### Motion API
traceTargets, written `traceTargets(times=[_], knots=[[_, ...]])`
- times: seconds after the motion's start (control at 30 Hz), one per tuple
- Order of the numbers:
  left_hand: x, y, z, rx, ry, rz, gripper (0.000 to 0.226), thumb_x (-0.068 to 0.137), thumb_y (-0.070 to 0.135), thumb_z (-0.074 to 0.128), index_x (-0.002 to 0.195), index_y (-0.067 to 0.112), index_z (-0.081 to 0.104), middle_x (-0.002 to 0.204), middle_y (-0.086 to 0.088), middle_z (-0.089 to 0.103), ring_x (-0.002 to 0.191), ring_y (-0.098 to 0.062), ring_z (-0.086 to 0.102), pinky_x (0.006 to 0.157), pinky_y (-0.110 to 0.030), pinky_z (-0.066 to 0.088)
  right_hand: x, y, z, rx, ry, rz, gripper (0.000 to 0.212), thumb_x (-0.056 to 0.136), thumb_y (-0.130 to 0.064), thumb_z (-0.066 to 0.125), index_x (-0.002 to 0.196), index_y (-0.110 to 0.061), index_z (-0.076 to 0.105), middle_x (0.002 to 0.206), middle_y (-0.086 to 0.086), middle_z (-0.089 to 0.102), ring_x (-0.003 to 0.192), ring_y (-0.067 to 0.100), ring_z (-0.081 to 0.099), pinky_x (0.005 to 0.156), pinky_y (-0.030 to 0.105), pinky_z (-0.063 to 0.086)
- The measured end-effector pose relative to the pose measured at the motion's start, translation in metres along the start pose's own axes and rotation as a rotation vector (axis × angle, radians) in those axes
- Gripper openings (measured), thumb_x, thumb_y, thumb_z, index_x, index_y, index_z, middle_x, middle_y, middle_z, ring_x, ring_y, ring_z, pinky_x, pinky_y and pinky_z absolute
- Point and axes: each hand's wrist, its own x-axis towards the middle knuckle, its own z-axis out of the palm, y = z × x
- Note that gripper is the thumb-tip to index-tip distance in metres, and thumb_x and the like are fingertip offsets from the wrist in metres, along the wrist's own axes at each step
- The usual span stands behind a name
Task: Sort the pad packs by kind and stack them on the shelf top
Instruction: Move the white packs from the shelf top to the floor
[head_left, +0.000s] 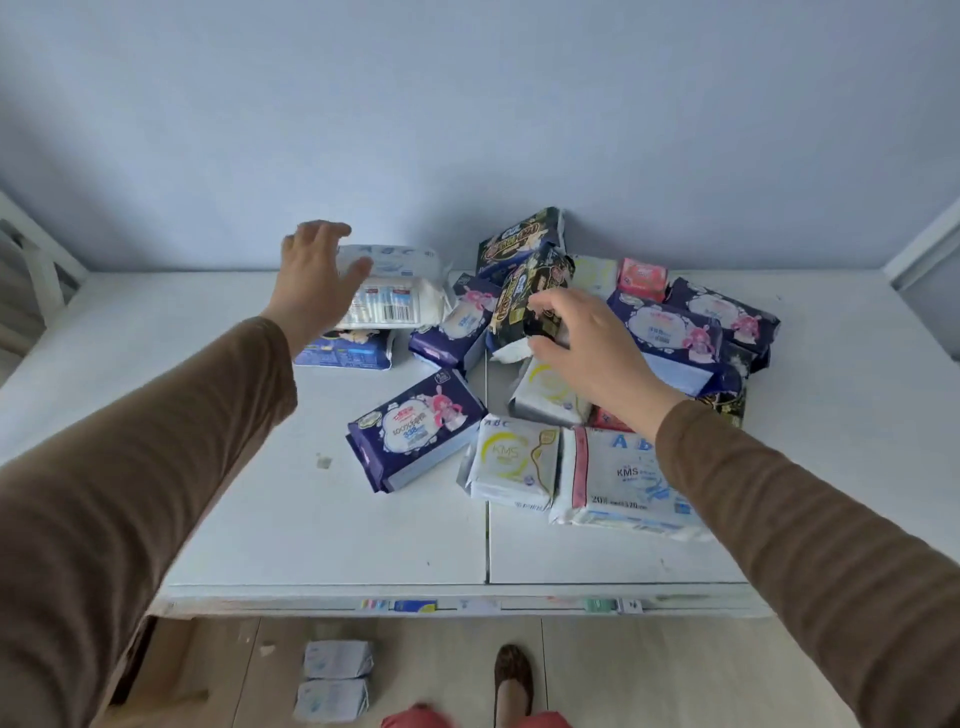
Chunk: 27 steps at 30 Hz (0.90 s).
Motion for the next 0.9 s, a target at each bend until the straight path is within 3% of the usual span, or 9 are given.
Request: traceTargets(times=[0.23,0.3,0.43,0.53,0.6,0.67,0.7,0.8,0.9], knots=[[0.038,-0.031,0.01,-0.16,-0.18,-0.385,0.059,0.098,0.038,0.049,0.15,0.018,0.03,0.149,-0.02,0.034,0.128,-0.035,0.043,0.098,-0.04,0.04,0.008,0.025,-0.022,0.016,0.079,-0.002,0.031,0.096,-0.022,0.059,0.127,-0.021,0.06,0.129,-0.003,0.061,0.122,0.017,0.052,0.099,0.032,0.041],[0.038,-0.036,0.008,-0.274,-0.251,-0.423,0.074,0.093,0.029,0.063,0.154,0.026,0.02,0.151,-0.018,0.031,0.123,-0.029,0.046,0.088,-0.033,0.044,0.003,0.03,-0.029,0.02,0.108,0.008,0.029,0.096,-0.022,0.059,0.125,-0.023,0.061,0.125,-0.006,0.062,0.118,0.016,0.054,0.097,0.032,0.043],[0.035,-0.044,-0.009,-0.54,-0.459,-0.527,0.123,0.072,0.01,0.085,0.154,0.042,-0.001,0.157,-0.012,0.026,0.106,-0.024,0.06,0.092,-0.038,0.047,-0.014,0.034,-0.036,0.028,0.098,-0.043,0.023,0.095,-0.021,0.06,0.118,-0.024,0.064,0.105,-0.01,0.064,0.094,0.008,0.06,0.084,0.032,0.05],[0.028,-0.045,-0.019,-0.412,-0.612,-0.435,0.14,0.062,0.015,0.09,0.151,0.047,-0.013,0.157,-0.009,0.027,0.116,-0.024,0.052,0.089,-0.034,0.044,-0.032,0.035,-0.032,0.024,0.007,-0.066,0.02,0.095,-0.02,0.062,0.114,-0.02,0.067,0.101,-0.007,0.066,0.09,0.01,0.062,0.081,0.036,0.053],[0.021,-0.039,-0.023,-0.234,-0.673,-0.329,0.136,0.063,0.024,0.092,0.153,0.042,-0.007,0.141,-0.003,0.042,0.116,-0.027,0.052,0.09,-0.034,0.044,-0.043,0.039,-0.03,0.023,-0.043,-0.041,0.02,0.095,-0.021,0.063,0.115,-0.02,0.068,0.102,-0.006,0.067,0.091,0.011,0.061,0.081,0.036,0.053],[0.013,-0.032,-0.023,-0.037,-0.717,-0.224,0.11,0.058,0.04,0.093,0.149,0.027,0.032,0.128,0.001,0.048,0.111,-0.028,0.054,0.092,-0.038,0.046,-0.054,0.045,-0.03,0.013,-0.113,-0.002,0.022,0.096,-0.025,0.062,0.117,-0.021,0.066,0.104,-0.007,0.066,0.092,0.01,0.061,0.083,0.035,0.053],[0.008,-0.029,-0.021,0.034,-0.728,-0.188,0.09,0.054,0.046,0.092,0.131,0.023,0.051,0.123,-0.002,0.052,0.105,-0.028,0.056,0.089,-0.04,0.05,-0.059,0.049,-0.031,0.006,-0.158,0.022,0.023,0.096,-0.029,0.062,0.117,-0.023,0.066,0.106,-0.008,0.065,0.095,0.009,0.06,0.083,0.035,0.053],[-0.014,-0.022,-0.016,0.041,-0.639,-0.176,0.071,0.052,0.04,0.094,0.105,0.024,0.051,0.107,-0.003,0.049,0.091,-0.024,0.056,0.07,-0.037,0.057,-0.074,0.064,-0.038,-0.045,-0.341,0.116,0.039,0.09,-0.045,0.068,0.123,-0.027,0.062,0.116,-0.012,0.058,0.107,0.009,0.057,0.078,0.02,0.044],[-0.031,-0.017,-0.015,-0.1,-0.493,-0.132,0.069,0.055,0.033,0.094,0.104,0.026,0.046,0.1,-0.001,0.055,0.085,-0.021,0.059,0.054,-0.031,0.051,-0.091,0.081,-0.048,-0.192,-0.515,0.222,0.071,0.073,-0.059,0.078,0.132,-0.029,0.052,0.119,-0.012,0.047,0.114,0.012,0.049,0.085,0.027,0.042]])
